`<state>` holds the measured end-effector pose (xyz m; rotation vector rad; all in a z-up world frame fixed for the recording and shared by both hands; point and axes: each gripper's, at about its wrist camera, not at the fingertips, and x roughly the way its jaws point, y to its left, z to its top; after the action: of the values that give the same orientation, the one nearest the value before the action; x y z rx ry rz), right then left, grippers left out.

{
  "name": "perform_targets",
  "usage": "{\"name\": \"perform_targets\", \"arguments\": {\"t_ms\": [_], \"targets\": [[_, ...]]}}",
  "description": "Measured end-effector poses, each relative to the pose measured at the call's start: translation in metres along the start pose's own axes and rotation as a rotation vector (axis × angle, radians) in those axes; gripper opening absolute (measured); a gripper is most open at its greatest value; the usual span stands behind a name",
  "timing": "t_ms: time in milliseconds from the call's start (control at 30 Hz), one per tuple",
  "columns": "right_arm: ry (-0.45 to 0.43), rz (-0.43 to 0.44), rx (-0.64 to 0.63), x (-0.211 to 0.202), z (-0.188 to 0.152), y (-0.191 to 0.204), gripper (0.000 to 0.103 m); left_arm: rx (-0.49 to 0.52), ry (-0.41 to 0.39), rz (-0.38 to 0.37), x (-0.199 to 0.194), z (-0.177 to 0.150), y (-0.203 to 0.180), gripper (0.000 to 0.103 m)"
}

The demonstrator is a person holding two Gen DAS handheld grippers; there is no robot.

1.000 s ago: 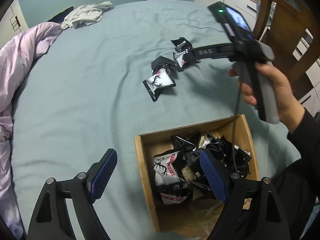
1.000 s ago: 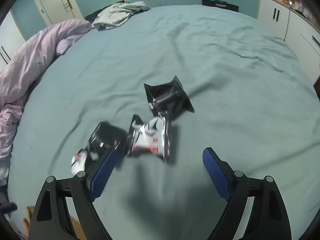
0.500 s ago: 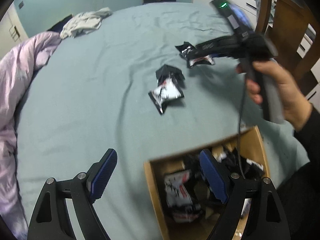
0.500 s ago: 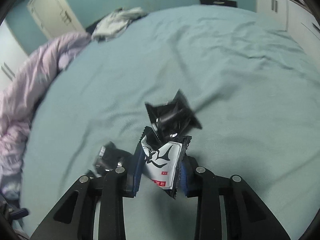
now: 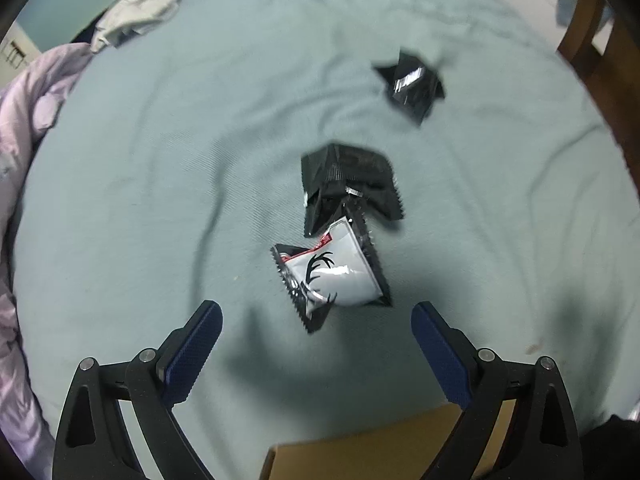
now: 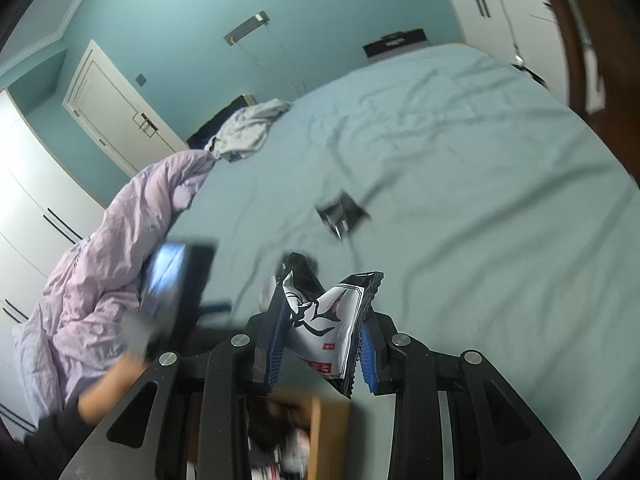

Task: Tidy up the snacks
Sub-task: 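Grasp a white packet with the left gripper while the right gripper holds its packet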

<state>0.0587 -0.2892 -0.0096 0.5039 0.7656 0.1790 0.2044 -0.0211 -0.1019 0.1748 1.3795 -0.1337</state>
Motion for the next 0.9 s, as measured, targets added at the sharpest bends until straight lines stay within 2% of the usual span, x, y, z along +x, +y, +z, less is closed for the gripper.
{"name": "perform_targets", "arguments": {"t_ms": [67,100,167,267,300,367,400,433,467,500,533,600,633,733,900], "targets": [[0.020,-0.009,0.030,-0.013,-0.030,-0.005,0.030,0.012,0.050,0.010,0.016,0.002,-0.001,0.096],[0.035,-0.001,0.045,-0.018,-0.041,-0.007,0.030,0.017,0.070,0.011,0.021,0.004,-0.001,0.090],[0.059,0.010,0.064,-0.026,-0.060,-0.008,0.030,0.015,0.084,-0.019,0.024,0.007,0.000,0.089],[0.024,0.003,0.021,-0.034,-0.063,-0.001,0.030,0.020,0.093,-0.044,0.028,0.009,0.002,0.087],[0.015,-0.005,0.013,-0.033,-0.059,0.001,0.030,0.031,0.084,-0.049,0.028,0.010,0.001,0.082],[0.035,-0.011,0.033,-0.024,-0.055,-0.003,0.030,0.063,0.052,-0.061,0.025,0.009,-0.003,0.067],[0.057,-0.018,0.046,-0.018,-0.056,-0.004,0.030,0.084,0.028,-0.064,0.022,0.007,-0.007,0.054],[0.084,-0.032,0.062,-0.011,-0.055,-0.005,0.030,0.095,0.016,-0.067,0.020,0.007,-0.011,0.036],[0.106,-0.043,0.080,-0.003,-0.052,-0.006,0.030,0.115,-0.009,-0.070,0.016,0.004,-0.015,0.028],[0.117,-0.045,0.101,-0.002,-0.050,-0.010,0.030,0.122,-0.025,-0.063,0.014,0.001,-0.017,0.026],[0.121,-0.041,0.122,-0.001,-0.049,-0.013,0.030,0.121,-0.032,-0.061,0.013,-0.002,-0.018,0.011],[0.117,-0.030,0.156,-0.004,-0.045,-0.018,0.030,0.103,-0.046,-0.072,0.008,-0.007,-0.017,0.009],[0.113,-0.026,0.173,-0.007,-0.045,-0.022,0.030,0.085,-0.054,-0.081,0.004,-0.011,-0.015,0.003],[0.103,-0.031,0.195,-0.010,-0.041,-0.024,0.030,0.046,-0.108,-0.118,-0.015,-0.027,-0.008,0.003],[0.093,-0.065,0.152,-0.016,-0.046,-0.011,0.030,0.043,-0.231,-0.141,-0.063,-0.064,0.003,0.003]]}}
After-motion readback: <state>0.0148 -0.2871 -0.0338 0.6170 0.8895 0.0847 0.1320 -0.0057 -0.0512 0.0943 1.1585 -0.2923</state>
